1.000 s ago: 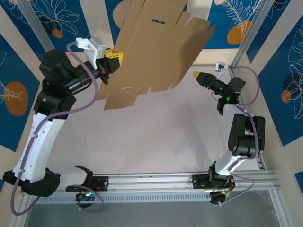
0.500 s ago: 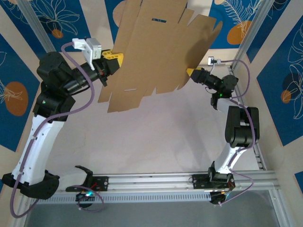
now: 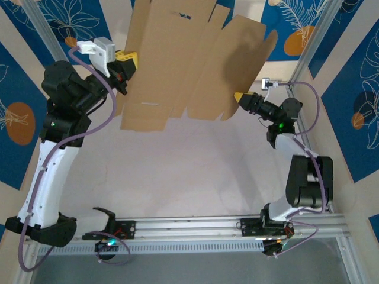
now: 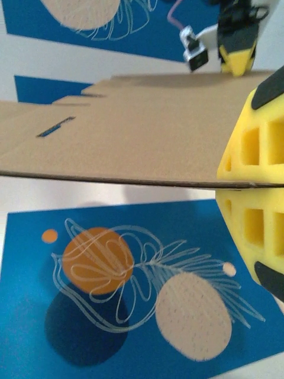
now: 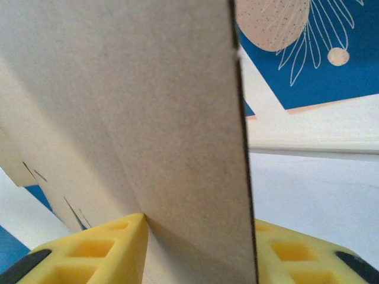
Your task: Fold the paper box
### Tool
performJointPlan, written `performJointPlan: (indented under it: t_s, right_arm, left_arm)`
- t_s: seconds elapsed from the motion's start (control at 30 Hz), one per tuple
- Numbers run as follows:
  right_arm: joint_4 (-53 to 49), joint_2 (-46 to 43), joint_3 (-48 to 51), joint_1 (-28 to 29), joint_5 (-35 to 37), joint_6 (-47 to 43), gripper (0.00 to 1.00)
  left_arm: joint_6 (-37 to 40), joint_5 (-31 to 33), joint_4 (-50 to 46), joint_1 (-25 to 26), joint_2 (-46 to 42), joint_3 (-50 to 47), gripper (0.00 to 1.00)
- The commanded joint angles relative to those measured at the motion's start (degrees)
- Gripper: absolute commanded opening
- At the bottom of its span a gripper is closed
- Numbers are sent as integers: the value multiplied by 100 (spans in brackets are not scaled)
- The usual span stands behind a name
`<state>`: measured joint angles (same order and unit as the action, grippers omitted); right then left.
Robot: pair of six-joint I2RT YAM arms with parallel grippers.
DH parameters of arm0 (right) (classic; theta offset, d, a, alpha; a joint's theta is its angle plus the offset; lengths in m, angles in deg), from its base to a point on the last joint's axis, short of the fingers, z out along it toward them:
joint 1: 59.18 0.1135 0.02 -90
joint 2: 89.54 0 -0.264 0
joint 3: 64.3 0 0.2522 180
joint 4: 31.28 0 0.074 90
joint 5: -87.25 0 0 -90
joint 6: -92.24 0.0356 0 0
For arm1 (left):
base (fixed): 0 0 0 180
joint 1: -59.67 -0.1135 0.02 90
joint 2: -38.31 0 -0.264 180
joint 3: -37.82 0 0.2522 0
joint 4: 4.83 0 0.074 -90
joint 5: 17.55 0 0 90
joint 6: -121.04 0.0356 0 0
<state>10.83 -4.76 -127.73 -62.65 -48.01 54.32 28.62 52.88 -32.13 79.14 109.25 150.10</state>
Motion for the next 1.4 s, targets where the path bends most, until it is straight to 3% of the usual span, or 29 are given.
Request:
performJointPlan:
  t_s: [0.0, 0.17, 0.27, 0.4, 0.53, 0.67, 0.87, 1.03, 1.2, 1.37]
  right_arm:
    - [-1249, -808, -28, 512, 226, -1124, 38]
    - [-2958, -1496, -130, 1003, 1232, -2074, 38]
    - [-3334, -1718, -143, 1289, 1721, -2217, 39]
    - [-3437, -1768, -176, 1431, 1779, -2076, 43]
    - [-3890, -1872, -197, 1437, 1903, -2095, 49]
    - [-5042, -2016, -346, 1394, 2325, -2077, 52]
    - [-6634, -2454, -130, 1333, 2860, -1437, 50]
    - [-6638, -2612, 783, 1484, 2278, -647, 45]
    - [-6394, -2805, 1767, 1874, 2567, 216, 42]
    - [-6671, -2549, 2052, 2321, 3113, 207, 53]
  left_arm:
    - [-171, -462, -72, 119, 195, -315, 0]
    - [-376, -702, 148, 119, 190, -555, 0]
    - [-638, -951, 337, 119, 210, -703, 0]
    - [-831, -1071, 496, 119, 178, -909, 0]
    - [-664, -676, 195, 110, 151, -894, 0]
    - [-811, -293, -250, 110, 197, -801, 0]
    - [-1002, -380, -1050, 110, 372, -886, 0]
    - [-863, -405, -1772, 110, 893, -798, 0]
    - [-526, -363, -2030, 143, 1403, -796, 0]
    - [-87, -178, -2046, 309, 1861, -831, 0]
